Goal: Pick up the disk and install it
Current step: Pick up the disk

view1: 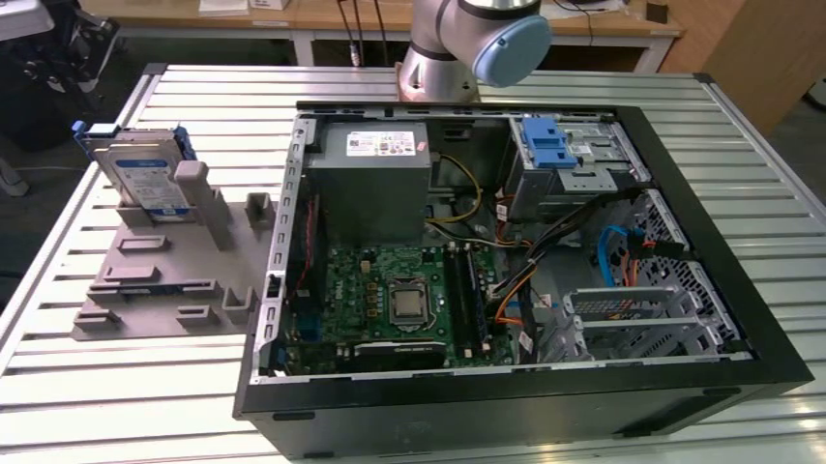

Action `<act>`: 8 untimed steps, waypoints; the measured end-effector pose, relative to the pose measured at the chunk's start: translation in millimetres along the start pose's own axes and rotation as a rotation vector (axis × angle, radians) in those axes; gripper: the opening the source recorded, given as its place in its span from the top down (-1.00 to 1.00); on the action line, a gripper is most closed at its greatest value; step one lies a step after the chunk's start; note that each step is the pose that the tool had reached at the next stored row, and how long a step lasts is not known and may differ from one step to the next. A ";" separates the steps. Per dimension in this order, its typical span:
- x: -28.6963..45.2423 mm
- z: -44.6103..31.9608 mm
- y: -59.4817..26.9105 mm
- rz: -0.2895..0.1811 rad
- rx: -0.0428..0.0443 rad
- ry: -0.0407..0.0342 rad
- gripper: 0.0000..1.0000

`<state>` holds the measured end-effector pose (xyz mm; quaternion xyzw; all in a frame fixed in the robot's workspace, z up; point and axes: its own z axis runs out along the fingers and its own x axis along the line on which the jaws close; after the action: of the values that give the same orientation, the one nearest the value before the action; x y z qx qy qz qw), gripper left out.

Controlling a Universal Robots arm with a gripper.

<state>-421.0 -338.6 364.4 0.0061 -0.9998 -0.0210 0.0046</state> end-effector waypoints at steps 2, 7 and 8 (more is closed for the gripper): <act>0.2 0.0 0.0 -0.009 0.0001 0.0004 0.79; 0.4 0.0 0.0 -0.055 0.0006 0.0024 0.79; 0.5 0.0 0.0 -0.066 0.0006 0.0029 0.79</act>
<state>-421.4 -338.7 364.5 0.0393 -0.9990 -0.0208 0.0053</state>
